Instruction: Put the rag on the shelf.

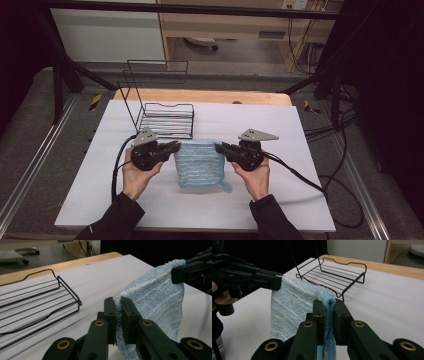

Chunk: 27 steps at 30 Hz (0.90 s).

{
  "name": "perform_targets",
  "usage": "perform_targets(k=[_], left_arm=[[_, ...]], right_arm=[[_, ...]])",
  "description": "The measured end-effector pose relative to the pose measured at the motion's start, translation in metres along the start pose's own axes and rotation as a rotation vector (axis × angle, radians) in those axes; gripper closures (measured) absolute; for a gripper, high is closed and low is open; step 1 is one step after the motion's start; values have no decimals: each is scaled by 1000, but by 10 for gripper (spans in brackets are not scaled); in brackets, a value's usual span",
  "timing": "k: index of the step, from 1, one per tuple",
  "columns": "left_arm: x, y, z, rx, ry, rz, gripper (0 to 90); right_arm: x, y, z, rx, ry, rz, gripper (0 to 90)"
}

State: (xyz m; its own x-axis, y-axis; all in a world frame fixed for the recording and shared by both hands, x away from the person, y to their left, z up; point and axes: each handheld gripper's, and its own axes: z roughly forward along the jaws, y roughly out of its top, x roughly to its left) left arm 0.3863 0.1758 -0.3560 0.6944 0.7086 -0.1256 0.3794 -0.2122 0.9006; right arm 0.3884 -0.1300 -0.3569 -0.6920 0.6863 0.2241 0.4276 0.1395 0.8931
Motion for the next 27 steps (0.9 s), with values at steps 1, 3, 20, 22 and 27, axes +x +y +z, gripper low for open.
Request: perform_targets(k=[1,3,20,22,27], left_arm=[[0,1,-2,-7,2,3,834],[-1,4,-6,-20,4,4,834],[4,21,-34,-112,46,18,835],[5,23,-37,-123,55,21,835],[10,30,-46,-156,72,28,836]], right_arm=[[1,2,-1,-10,3,-4,822],[5,5,-3,-25,0,-14,822],[32,27,-5,-124,-15,-103,822],[37,32,-3,-141,-18,-114,822],[42,38,-1,-166,-18,-124,822]])
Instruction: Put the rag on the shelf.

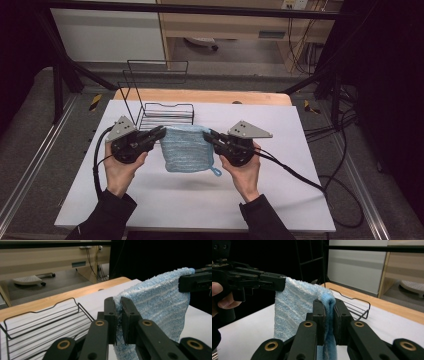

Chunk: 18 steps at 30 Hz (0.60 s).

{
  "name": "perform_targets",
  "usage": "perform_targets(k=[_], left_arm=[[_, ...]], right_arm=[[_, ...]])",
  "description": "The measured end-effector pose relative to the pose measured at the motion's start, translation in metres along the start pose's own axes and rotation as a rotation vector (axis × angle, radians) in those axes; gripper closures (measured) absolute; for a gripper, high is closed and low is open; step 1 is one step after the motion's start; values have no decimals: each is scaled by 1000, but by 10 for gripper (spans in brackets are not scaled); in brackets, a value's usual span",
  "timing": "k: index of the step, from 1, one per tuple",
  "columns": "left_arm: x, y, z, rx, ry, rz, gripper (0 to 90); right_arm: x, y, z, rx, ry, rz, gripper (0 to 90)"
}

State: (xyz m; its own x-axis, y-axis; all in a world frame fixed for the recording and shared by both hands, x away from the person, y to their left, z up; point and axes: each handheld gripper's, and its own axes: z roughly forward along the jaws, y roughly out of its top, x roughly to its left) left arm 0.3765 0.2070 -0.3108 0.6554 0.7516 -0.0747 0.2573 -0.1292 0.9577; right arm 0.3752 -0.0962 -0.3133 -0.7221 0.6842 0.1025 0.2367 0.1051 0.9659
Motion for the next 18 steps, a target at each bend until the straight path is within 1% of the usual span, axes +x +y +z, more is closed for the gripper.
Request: perform_targets(k=[1,4,6,10,12,18], left_arm=[[1,2,-2,-8,2,-2,837],[5,6,-7,-32,8,-2,837],[7,10,-10,-51,14,-3,838],[10,16,-14,-79,26,1,838],[12,19,-16,-95,29,-1,838],[19,29,-22,-128,45,2,839]], right_arm=[[2,3,2,-14,-3,-6,822],[5,7,4,-27,-5,-12,822],[9,13,7,-53,-14,-32,823],[13,18,10,-71,-25,-48,823],[16,23,13,-89,-28,-52,823],[19,32,18,-115,-30,-53,823]])
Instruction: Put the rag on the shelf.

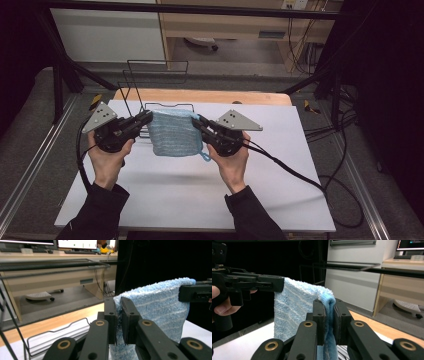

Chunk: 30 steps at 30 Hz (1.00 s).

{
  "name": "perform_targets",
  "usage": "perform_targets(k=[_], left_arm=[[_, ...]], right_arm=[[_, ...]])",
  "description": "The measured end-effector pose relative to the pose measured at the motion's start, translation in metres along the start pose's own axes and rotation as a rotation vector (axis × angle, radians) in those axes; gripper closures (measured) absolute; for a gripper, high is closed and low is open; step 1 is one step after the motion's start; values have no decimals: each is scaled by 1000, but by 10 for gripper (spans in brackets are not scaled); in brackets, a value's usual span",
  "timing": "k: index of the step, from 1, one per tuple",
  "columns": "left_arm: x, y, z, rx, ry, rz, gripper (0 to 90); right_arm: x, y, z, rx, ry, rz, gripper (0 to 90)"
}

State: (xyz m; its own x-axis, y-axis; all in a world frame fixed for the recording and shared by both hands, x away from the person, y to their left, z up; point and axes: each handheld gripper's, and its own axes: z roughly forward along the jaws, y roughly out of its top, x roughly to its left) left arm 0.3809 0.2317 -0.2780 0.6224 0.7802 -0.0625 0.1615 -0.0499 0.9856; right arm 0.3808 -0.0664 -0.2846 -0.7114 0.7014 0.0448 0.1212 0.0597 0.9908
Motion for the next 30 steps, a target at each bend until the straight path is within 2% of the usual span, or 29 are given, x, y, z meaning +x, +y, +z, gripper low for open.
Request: perform_targets(k=[9,17,30], left_arm=[[12,21,-7,-52,31,2,840],[21,39,-13,-104,45,4,840],[36,66,-16,-157,67,6,840]], right_arm=[[7,19,13,-40,2,-22,823],[13,43,24,-77,-8,-56,824],[14,73,41,-112,-13,-88,824]])
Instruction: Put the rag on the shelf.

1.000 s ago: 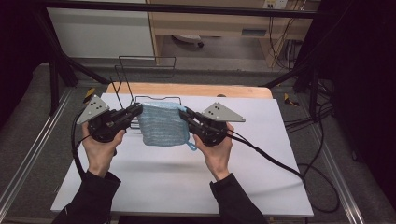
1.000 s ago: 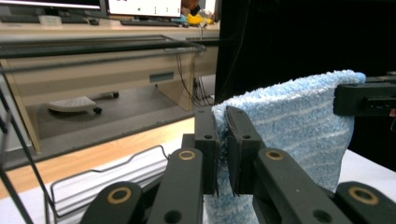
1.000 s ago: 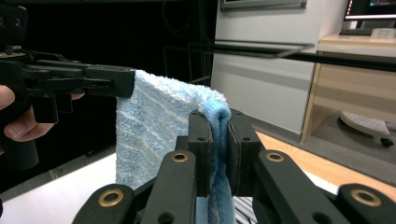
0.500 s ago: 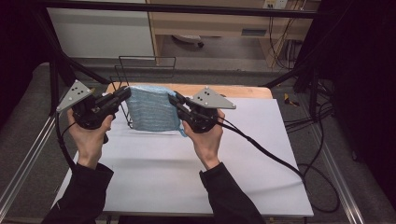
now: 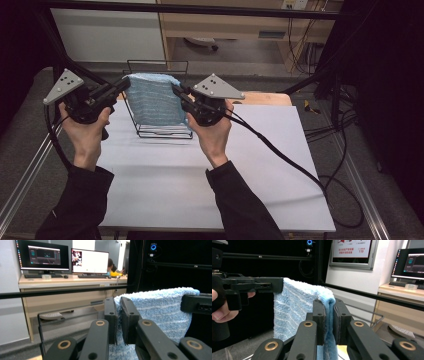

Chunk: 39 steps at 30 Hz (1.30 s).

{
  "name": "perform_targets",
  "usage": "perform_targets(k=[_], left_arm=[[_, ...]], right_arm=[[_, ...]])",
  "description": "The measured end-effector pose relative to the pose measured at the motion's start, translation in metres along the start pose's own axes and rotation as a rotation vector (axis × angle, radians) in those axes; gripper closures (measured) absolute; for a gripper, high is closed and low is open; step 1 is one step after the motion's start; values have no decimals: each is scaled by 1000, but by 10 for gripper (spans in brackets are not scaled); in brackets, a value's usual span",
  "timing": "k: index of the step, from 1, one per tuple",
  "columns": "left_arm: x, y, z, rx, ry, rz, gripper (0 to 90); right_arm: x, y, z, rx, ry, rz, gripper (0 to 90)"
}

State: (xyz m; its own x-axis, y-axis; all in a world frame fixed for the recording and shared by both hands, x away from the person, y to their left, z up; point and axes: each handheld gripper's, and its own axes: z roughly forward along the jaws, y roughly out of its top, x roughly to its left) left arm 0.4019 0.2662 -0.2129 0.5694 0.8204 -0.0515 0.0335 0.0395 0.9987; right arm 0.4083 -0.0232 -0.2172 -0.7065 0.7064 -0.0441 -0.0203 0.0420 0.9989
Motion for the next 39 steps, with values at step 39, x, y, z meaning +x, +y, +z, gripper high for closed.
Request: perform_targets(k=[39], left_arm=[[38,74,30,-119,73,-3,840]], right_arm=[[-20,77,59,-99,-27,-59,825]])
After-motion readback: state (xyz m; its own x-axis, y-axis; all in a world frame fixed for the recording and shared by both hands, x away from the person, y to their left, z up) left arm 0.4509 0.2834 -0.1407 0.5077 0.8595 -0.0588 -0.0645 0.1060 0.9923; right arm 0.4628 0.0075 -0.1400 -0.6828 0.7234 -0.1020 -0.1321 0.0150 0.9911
